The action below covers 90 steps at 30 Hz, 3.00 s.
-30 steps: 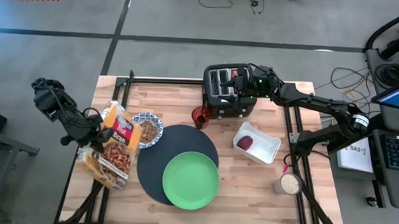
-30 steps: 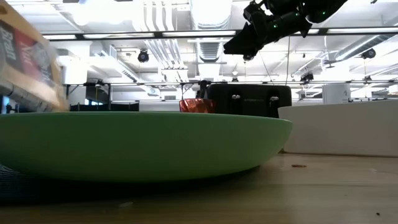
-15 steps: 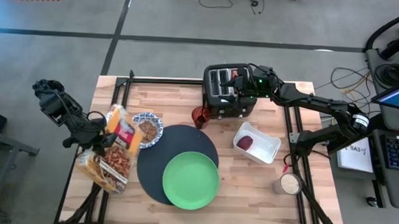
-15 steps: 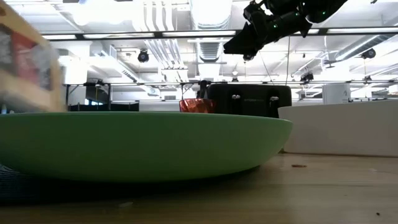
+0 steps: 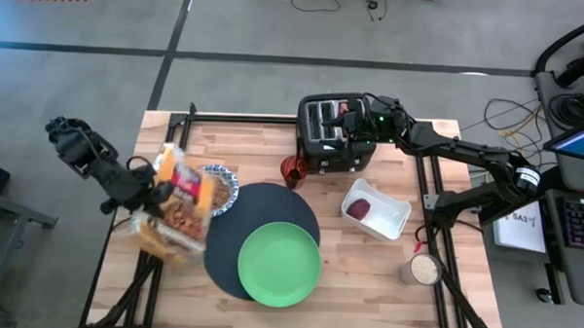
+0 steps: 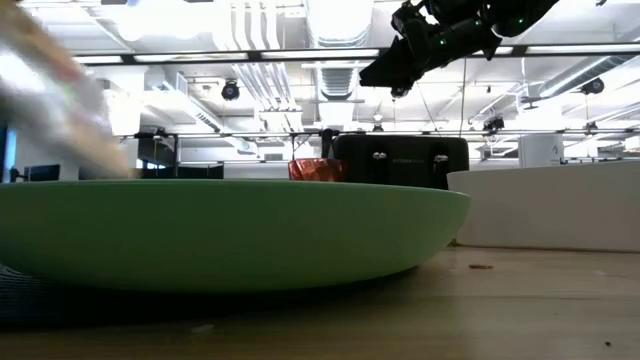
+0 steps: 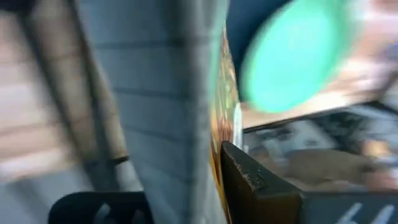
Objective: Arrange a breakfast setting
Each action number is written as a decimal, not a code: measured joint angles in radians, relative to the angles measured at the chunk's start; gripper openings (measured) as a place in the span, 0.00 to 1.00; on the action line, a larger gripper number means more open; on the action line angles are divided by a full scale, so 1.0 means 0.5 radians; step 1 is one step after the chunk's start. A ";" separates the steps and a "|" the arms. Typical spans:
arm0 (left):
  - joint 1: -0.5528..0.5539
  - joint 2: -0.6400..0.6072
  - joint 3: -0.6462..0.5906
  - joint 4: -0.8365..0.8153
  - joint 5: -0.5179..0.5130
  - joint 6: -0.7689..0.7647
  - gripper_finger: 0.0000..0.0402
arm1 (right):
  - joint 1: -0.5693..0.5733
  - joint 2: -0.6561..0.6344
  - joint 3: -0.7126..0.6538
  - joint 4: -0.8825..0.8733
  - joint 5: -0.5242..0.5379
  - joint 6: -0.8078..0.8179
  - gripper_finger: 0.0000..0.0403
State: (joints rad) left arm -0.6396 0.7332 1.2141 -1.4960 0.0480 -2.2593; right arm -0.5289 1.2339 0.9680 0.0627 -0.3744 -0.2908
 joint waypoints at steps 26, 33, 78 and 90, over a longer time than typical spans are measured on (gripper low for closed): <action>0.176 -0.031 -0.055 0.084 0.192 0.309 0.00 | -0.004 0.000 -0.014 0.016 0.000 -0.031 0.58; 0.179 0.005 -0.031 0.214 0.238 0.293 0.00 | -0.003 0.000 -0.014 0.065 0.000 0.077 0.58; 0.344 0.070 0.016 0.139 0.140 -0.007 0.00 | -0.003 0.129 0.011 0.297 0.000 0.005 0.58; 0.345 0.054 0.022 0.082 0.145 0.076 0.00 | -0.004 0.129 0.011 0.286 0.001 -0.015 0.58</action>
State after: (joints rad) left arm -0.4669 0.7601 1.2250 -1.4552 0.1204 -2.2212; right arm -0.5308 1.2984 0.9737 0.2056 -0.3740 -0.2984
